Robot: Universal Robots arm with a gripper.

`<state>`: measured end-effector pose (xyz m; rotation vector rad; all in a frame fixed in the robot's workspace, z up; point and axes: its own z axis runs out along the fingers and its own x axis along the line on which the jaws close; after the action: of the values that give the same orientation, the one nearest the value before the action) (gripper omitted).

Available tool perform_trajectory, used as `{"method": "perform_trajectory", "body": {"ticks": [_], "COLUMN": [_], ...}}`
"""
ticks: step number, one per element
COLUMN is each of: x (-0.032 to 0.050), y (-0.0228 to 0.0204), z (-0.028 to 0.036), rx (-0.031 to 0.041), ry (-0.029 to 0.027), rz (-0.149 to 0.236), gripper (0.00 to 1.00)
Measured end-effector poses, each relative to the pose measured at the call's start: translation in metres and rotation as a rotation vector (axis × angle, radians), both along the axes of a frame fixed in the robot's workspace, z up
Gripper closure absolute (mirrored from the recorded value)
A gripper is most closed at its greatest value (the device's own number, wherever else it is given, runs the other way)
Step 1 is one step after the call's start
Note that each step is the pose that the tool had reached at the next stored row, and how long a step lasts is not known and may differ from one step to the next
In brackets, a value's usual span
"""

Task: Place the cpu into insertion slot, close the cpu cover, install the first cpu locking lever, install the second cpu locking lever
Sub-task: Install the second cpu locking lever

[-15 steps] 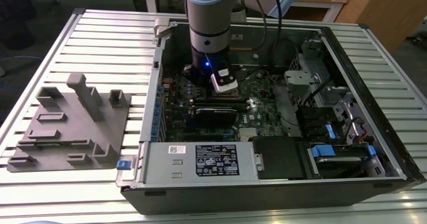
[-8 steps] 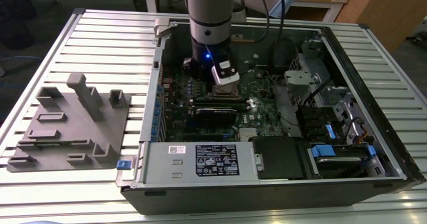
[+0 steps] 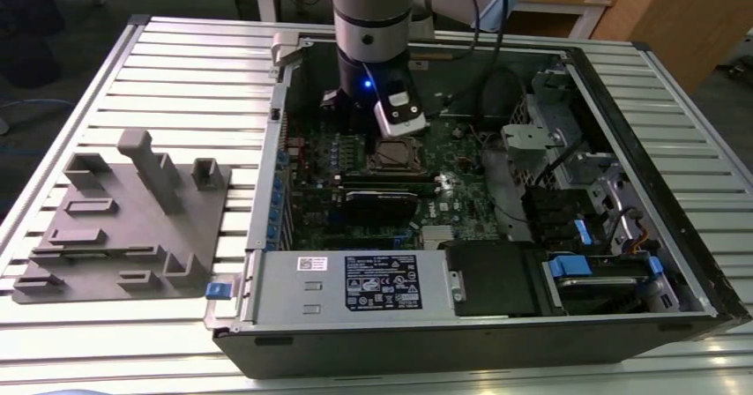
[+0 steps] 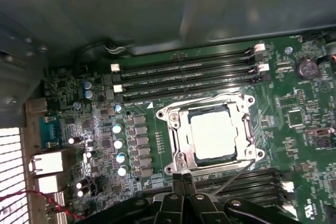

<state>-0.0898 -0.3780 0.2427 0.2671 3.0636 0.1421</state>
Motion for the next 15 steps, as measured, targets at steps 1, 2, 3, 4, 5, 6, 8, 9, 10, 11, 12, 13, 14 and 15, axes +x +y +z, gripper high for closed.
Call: {"method": "perform_trajectory", "body": {"ticks": [1, 2, 3, 4, 5, 6, 8, 9, 10, 11, 12, 13, 14, 15], "x": [0.0, 0.0, 0.0, 0.0, 0.0, 0.0, 0.0, 0.0, 0.0004, 0.0012, 0.0026, 0.0044, 0.0068, 0.0093], "y": [0.0, 0.0, 0.0, 0.0, 0.0, 0.0, 0.0, 0.0, 0.0, 0.0, 0.0, 0.0, 0.0, 0.0], "z": [0.0017, 0.0032, 0.0048, 0.0065, 0.0081, 0.0097, 0.0122, 0.0128, 0.0128, 0.0128, 0.0129, 0.0129, 0.0128, 0.0129], "rx": [0.0001, 0.0, 0.0, -0.0001, 0.0, 0.0, 0.0001, -0.0001, 0.0003, 0.0003, 0.0002, 0.0003, 0.0003, 0.0002], "ry": [-0.0001, 0.0, 0.0, 0.0, 0.0, 0.0, -0.0001, 0.0, -0.0001, 0.0, 0.0003, 0.0006, 0.0012, 0.0021], "rz": [0.0, 0.0, 0.0, 0.0, 0.0, 0.0, 0.0, 0.0, 0.0, 0.0, 0.0, 0.0, 0.0, 0.0], "gripper": [0.89, 0.89, 0.89, 0.89, 0.89, 0.89, 0.89, 0.89, 0.89, 0.89, 0.89, 0.89, 0.89, 0.89]}}
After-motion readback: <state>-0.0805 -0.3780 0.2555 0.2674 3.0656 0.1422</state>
